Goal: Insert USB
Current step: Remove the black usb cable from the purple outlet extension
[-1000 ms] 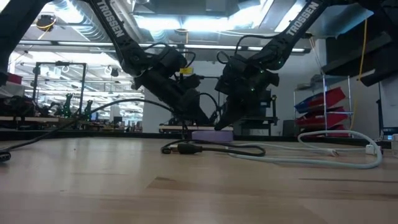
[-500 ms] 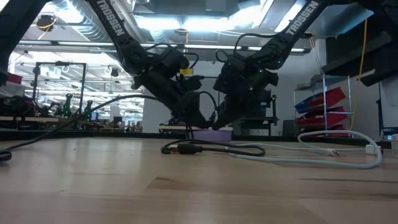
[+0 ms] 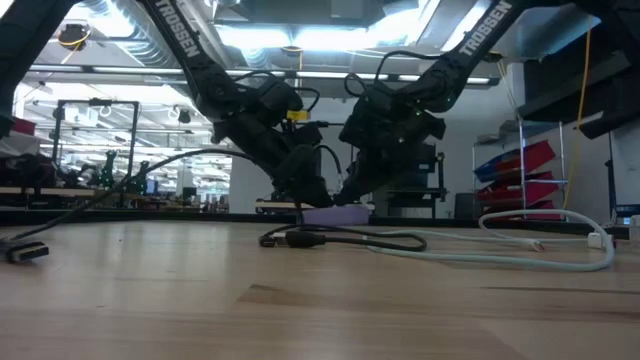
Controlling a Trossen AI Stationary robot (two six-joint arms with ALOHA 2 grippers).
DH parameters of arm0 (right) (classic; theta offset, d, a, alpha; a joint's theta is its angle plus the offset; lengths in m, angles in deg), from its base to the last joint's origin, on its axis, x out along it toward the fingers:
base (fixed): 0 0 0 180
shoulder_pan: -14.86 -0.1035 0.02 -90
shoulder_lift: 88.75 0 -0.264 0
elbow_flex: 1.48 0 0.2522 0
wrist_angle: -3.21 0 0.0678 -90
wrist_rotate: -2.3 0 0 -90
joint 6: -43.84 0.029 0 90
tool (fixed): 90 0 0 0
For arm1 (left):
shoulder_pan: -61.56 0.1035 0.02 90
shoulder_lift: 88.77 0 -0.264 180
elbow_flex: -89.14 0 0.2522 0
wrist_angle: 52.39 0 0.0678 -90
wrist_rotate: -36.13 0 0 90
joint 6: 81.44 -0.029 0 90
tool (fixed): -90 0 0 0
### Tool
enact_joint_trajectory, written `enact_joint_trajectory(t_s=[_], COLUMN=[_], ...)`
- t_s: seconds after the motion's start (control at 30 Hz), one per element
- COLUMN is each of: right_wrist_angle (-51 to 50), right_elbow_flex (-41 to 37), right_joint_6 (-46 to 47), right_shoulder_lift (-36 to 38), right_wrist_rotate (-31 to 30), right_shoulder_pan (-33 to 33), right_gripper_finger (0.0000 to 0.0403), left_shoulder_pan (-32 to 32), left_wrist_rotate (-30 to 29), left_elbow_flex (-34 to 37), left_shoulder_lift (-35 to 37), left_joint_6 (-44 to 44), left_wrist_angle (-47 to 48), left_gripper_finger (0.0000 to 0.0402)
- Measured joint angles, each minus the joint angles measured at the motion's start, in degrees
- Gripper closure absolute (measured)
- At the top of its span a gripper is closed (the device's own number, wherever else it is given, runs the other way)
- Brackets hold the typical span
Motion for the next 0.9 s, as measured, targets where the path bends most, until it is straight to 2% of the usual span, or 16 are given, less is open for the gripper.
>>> enact_joint_trajectory(t_s=[0.23,0.6,0.9], right_wrist_angle=[-0.1,0.4,0.8], right_elbow_flex=[0.0,0.1,0.0], right_joint_6=[-0.5,-0.3,0.6], right_shoulder_lift=[0.0,0.2,0.2], right_wrist_rotate=[0.7,2.4,0.0], right_shoulder_pan=[-1.5,-2.8,-3.6], right_gripper_finger=[0.0369,0.0369,0.0369], left_shoulder_pan=[-1.0,-1.3,-1.7], left_wrist_rotate=[0.9,5.8,5.3], left_elbow_flex=[0.1,0.3,0.1], left_shoulder_lift=[0.0,0.2,0.3], left_joint_6=[-0.7,-1.3,-0.4], left_wrist_angle=[-0.4,-1.5,0.9], left_gripper_finger=[0.0143,0.0143,0.0143])
